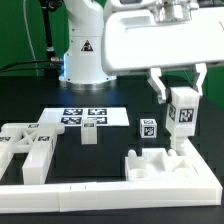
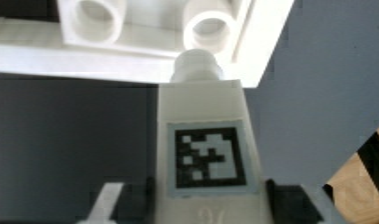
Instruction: Assemble chair
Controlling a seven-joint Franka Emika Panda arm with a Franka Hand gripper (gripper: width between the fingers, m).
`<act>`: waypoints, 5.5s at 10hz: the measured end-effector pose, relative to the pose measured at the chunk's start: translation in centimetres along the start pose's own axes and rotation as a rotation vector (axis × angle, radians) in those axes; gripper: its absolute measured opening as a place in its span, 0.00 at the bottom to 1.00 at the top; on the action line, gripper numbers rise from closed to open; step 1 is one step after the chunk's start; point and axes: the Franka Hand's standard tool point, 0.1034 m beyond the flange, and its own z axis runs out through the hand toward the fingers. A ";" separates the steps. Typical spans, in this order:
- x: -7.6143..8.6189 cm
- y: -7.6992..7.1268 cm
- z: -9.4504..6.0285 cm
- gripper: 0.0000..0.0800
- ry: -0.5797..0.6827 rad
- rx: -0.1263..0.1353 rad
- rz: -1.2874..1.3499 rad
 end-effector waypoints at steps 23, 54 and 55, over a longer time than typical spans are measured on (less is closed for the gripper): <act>-1.9 -0.7 3.7 0.76 0.058 -0.001 -0.047; -1.3 -0.3 5.4 0.36 -0.449 -0.215 1.306; -1.2 -0.2 5.4 0.66 -0.451 -0.188 1.201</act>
Offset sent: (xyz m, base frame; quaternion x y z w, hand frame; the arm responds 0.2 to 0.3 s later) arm 0.0114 -0.0011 -0.0172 0.0113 0.0344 -0.0133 0.9993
